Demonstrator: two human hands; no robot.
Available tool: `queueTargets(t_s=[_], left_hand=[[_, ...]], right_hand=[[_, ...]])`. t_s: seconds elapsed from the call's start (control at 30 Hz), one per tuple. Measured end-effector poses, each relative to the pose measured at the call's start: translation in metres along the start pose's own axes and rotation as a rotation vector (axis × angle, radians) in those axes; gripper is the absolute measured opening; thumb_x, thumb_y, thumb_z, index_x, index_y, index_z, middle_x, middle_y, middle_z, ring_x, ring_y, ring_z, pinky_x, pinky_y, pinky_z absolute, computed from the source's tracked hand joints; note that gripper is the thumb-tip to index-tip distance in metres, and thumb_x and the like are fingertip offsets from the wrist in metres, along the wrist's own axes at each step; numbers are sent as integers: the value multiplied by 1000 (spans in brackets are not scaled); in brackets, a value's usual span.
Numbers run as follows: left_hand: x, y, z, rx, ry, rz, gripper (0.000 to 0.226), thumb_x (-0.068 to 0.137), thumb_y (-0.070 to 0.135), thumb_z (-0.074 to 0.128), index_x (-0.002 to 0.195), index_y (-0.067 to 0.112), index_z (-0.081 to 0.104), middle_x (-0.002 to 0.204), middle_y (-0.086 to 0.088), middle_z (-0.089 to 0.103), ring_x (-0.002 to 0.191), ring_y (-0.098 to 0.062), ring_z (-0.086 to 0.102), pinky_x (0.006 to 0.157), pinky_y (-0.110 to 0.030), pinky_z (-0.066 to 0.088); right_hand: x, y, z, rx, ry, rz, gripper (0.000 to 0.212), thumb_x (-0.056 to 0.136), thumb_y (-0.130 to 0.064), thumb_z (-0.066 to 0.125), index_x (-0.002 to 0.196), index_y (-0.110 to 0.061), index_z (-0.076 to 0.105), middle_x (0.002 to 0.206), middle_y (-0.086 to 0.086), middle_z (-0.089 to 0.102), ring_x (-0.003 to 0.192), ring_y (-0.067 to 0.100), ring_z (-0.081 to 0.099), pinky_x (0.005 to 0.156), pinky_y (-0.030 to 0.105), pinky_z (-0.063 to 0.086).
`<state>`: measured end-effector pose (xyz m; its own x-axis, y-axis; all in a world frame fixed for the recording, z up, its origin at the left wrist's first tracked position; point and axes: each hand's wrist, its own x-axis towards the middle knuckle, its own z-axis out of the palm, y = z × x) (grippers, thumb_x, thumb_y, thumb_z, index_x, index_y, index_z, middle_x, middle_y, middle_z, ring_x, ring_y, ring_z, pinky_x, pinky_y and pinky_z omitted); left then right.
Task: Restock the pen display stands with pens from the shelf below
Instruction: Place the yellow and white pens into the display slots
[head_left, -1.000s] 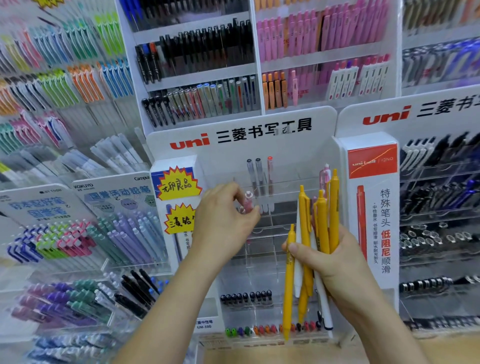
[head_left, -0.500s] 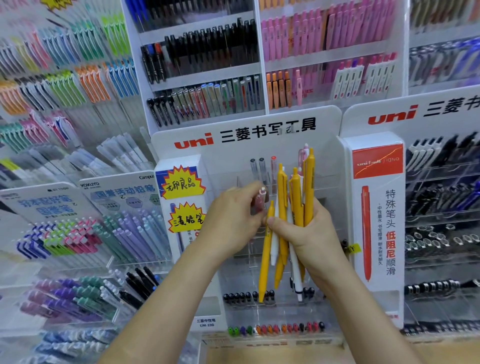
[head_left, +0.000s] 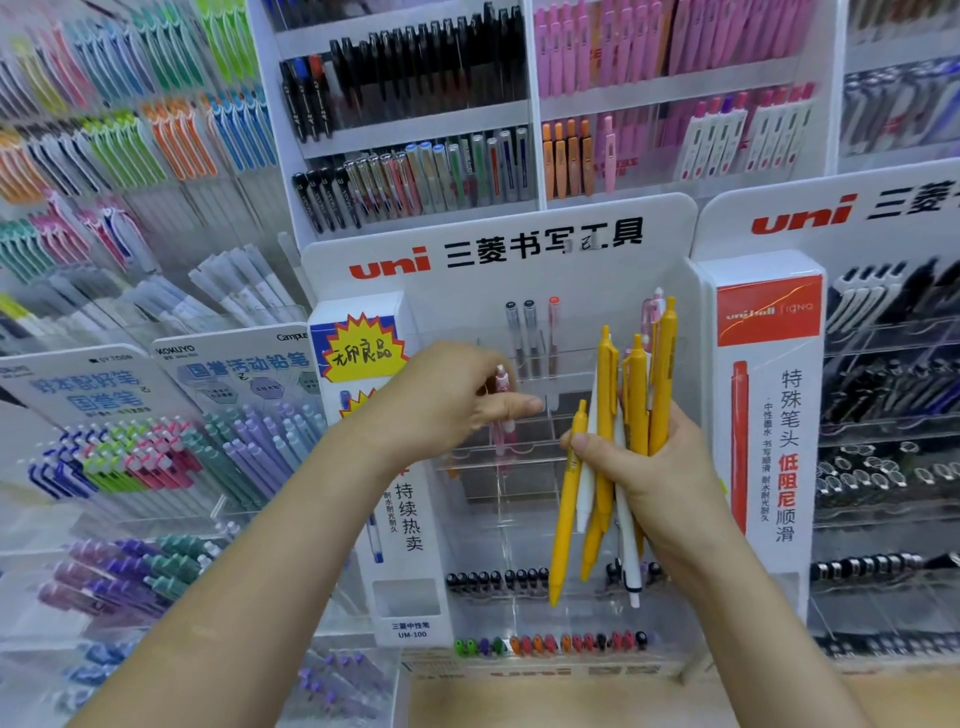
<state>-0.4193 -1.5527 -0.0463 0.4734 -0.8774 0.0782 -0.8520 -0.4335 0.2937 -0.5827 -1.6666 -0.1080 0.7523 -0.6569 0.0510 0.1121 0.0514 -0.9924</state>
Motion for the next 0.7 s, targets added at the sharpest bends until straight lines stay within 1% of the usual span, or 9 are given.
queueTargets(t_s=[0.13,0.23,0.27,0.33,0.4,0.43,0.5,0.57,0.7], left_hand=[[2,0,7,224,-6,18,56,79,70,44,88,20,68,88,3,57,88,-14,52,74,-33,46],[-4,0,4,143,-51,40,71,77,76,26,96,21,67,92,4,59,90,-13,52,78,-34,46],[-7,0,2,47,-68,55,66,82,71,28,101,21,66,94,4,61,90,-11,53,79,-31,45],[-10,-1,-3,-162,-31,42,39,93,51,45,106,21,66,92,8,65,87,-7,57,76,-25,47],[-12,-3,-5,-283,97,18,14,91,36,62,96,26,71,84,12,68,82,-3,62,75,-26,51],[-12,-4,-5,-315,143,5,9,87,34,67,91,27,73,81,12,70,78,-2,64,75,-27,53],[-11,-2,-3,-334,164,-13,10,83,32,72,90,26,76,81,12,73,77,0,65,76,-28,54],[-10,0,0,-264,118,-2,16,86,32,69,97,24,77,87,9,74,81,-2,66,79,-30,54],[-8,-4,12,-24,80,98,24,94,35,57,102,21,75,87,0,73,86,-18,62,78,-37,50]], right_hand=[[-3,1,2,-2,-12,3,27,77,-10,78,98,-21,63,89,2,75,84,19,73,80,41,57],[-5,1,2,-15,-30,4,26,78,-10,78,96,-21,63,88,3,74,82,19,73,78,39,58],[-5,2,3,-16,-34,5,25,79,-10,78,96,-22,63,88,3,74,82,19,73,77,39,58],[-7,2,2,-16,-40,11,25,79,-11,78,96,-22,64,89,4,75,83,19,73,78,39,57],[-8,2,2,-12,-42,15,24,79,-11,77,96,-21,64,90,4,75,84,19,73,78,39,57],[-8,2,2,-8,-41,17,24,79,-10,77,97,-20,64,90,4,75,83,19,73,78,38,57],[-9,3,2,-7,-42,23,25,79,-10,77,97,-20,64,88,4,75,82,19,73,75,36,57],[-10,3,3,-8,-51,30,24,78,-10,77,95,-21,64,86,2,75,80,17,73,72,32,56],[-14,3,4,-9,-83,34,25,79,-8,77,93,-22,63,83,1,74,78,18,72,70,29,56]])
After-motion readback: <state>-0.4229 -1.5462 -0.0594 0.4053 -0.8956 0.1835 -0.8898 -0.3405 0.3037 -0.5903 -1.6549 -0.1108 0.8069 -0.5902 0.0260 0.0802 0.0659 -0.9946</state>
